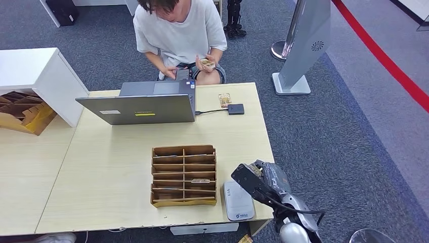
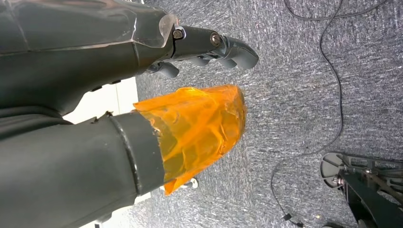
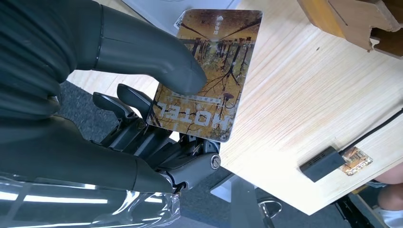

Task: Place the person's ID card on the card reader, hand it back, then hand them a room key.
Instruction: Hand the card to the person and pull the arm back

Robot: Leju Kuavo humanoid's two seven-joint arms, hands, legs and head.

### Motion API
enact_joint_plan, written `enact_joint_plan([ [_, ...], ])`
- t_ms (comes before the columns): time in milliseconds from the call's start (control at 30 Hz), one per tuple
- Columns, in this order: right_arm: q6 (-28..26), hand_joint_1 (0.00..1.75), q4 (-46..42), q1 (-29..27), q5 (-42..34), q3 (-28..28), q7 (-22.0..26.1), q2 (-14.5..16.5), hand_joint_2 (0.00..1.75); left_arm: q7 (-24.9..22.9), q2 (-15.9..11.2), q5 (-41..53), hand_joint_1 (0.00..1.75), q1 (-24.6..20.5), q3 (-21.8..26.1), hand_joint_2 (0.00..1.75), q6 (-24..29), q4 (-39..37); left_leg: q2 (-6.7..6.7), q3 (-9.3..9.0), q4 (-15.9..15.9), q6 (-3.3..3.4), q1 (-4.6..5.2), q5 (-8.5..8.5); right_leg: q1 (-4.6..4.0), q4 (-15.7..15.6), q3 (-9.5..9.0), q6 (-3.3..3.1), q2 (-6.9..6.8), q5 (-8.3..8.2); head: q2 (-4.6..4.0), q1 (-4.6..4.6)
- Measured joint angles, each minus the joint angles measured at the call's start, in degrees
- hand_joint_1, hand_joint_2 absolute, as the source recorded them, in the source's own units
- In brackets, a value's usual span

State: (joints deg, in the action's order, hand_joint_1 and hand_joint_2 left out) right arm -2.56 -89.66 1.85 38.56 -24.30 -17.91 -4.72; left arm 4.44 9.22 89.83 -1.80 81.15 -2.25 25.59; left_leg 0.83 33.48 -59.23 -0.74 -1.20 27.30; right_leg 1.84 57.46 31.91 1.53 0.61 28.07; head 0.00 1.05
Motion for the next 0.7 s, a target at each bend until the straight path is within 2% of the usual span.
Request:
enact_joint_plan([
  [433, -0.14, 1.75, -0.13, -0.06, 0.14, 0.10, 0.05, 0.00, 1.75, 0.00, 0.23, 0.00, 0.00, 0.02, 0.00, 0.00, -0.05, 0.34, 0.00, 0.00, 0.00, 0.00, 0.00, 0.00, 0.00, 0.00, 0.00, 0.00, 0.00, 0.00, 0.00, 0.00],
  [700, -3.20, 1.75, -4.14, -1.22, 1.62, 0.75, 2.31, 0.02, 1.75, 0.01, 0.98, 0.00, 0.00, 0.12, 0.00, 0.00, -1.08, 1.82, 0.01, 0.01, 0.00, 0.00, 0.00, 0.00, 0.00, 0.00, 0.00, 0.00, 0.00, 0.00, 0.00, 0.00],
])
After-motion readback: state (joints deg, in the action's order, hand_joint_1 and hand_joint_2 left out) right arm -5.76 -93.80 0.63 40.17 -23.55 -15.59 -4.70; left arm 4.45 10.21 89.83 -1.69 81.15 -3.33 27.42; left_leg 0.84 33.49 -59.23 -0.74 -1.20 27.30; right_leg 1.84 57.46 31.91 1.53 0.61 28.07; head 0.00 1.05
